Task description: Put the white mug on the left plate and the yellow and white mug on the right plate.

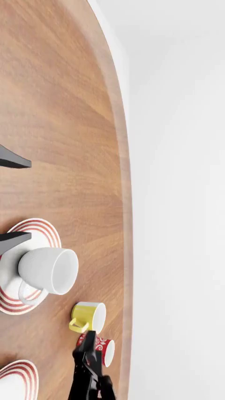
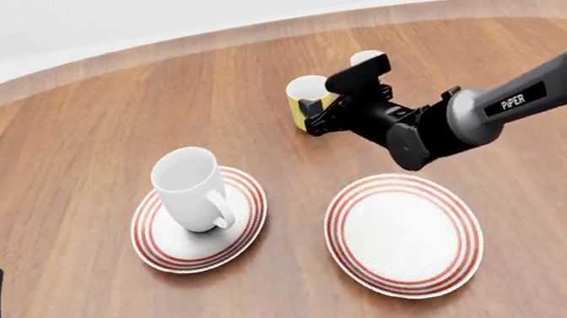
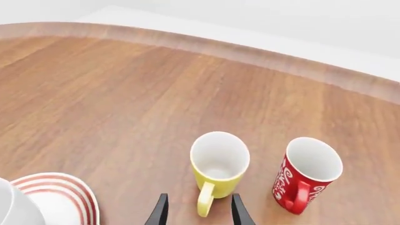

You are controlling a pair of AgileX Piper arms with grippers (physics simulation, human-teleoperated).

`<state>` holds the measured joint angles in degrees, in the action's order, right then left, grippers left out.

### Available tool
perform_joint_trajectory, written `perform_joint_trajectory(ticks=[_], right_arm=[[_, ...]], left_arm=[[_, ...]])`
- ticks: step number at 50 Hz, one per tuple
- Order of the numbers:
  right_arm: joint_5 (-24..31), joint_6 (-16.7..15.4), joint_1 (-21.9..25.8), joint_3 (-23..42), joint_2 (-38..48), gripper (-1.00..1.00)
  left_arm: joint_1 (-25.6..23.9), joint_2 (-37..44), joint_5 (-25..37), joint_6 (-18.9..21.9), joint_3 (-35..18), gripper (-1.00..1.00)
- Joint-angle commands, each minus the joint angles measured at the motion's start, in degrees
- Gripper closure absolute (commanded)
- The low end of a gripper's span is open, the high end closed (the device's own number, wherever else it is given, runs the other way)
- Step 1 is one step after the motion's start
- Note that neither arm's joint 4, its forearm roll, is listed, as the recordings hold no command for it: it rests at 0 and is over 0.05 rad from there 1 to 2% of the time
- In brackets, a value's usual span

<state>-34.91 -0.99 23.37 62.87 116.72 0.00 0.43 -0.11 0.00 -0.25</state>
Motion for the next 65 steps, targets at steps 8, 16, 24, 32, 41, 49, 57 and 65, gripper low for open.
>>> perform_joint_trajectory(ticks=[8,16,24,32,41,49,57,65], right_arm=[[-0.16,1.67,-0.03,2.30,3.68,-1.00],[-0.07,1.98,-0.40,2.97,5.03,-1.00],[0.36,2.03,-0.38,3.97,6.02,-1.00],[0.53,2.08,-0.61,4.73,7.17,-1.00],[0.99,2.21,-0.88,6.00,8.72,-1.00],[1.00,2.28,-0.95,6.48,9.79,-1.00],[1.32,2.43,-0.76,7.30,10.62,-1.00],[1.59,2.45,-0.90,8.19,11.69,-1.00]], left_arm=[[0.00,0.00,0.00,0.00,0.00,-1.00],[0.00,0.00,0.00,0.00,0.00,-1.00],[0.00,0.00,0.00,0.00,0.00,-1.00],[0.00,0.00,0.00,0.00,0.00,-1.00],[0.00,0.00,0.00,0.00,0.00,-1.00],[0.00,0.00,0.00,0.00,0.00,-1.00],[0.00,0.00,0.00,0.00,0.00,-1.00],[0.00,0.00,0.00,0.00,0.00,-1.00]])
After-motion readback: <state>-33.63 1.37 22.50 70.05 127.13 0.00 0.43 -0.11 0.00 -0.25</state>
